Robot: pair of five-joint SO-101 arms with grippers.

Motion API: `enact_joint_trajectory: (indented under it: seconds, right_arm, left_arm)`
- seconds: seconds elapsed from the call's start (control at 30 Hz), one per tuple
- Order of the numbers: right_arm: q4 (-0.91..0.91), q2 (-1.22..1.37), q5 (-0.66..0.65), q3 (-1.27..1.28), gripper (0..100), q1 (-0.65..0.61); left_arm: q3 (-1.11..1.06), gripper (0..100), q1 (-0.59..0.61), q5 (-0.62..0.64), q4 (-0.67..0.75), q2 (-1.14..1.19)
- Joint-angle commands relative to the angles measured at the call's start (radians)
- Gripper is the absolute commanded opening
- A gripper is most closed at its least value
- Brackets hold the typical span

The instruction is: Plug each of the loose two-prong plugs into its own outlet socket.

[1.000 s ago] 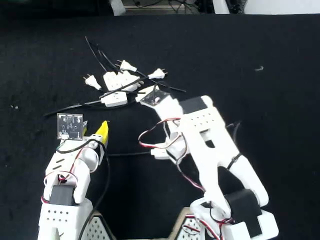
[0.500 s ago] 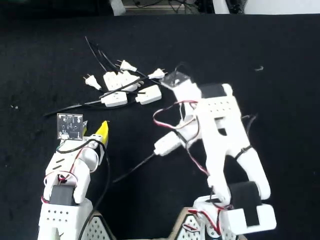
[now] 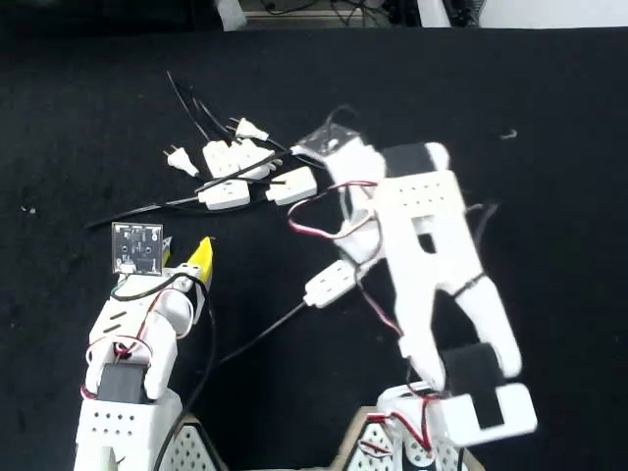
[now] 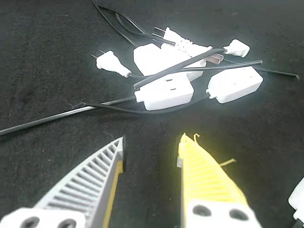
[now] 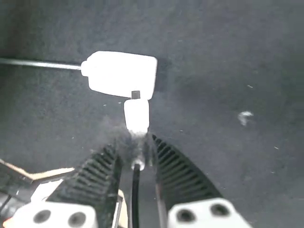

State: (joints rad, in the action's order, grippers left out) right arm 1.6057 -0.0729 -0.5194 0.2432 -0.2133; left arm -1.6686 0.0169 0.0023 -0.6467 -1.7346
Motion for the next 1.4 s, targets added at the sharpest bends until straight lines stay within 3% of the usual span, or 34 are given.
enact_joint_trajectory:
  seconds: [0.0, 0.53, 0.93, 1.37]
  right_arm:
    - [0.015, 0.047, -0.005, -0.090, 1.1, -0.043]
    - [0.075, 0.176, -0.031, -0.225, 1.1, -0.028]
    - [0.040, 0.174, -0.087, -0.205, 1.1, 0.091]
    - [-0.011, 0.177, -0.040, -0.176, 1.1, 0.005]
  left_arm:
    - [0.002, 19, 0.008, 0.009, -0.003, -0.012]
    - [0.002, 19, 0.008, 0.006, -0.003, -0.012]
    - [0.002, 19, 0.008, 0.006, -0.003, -0.012]
    - [0.002, 19, 0.008, 0.006, -0.005, -0.012]
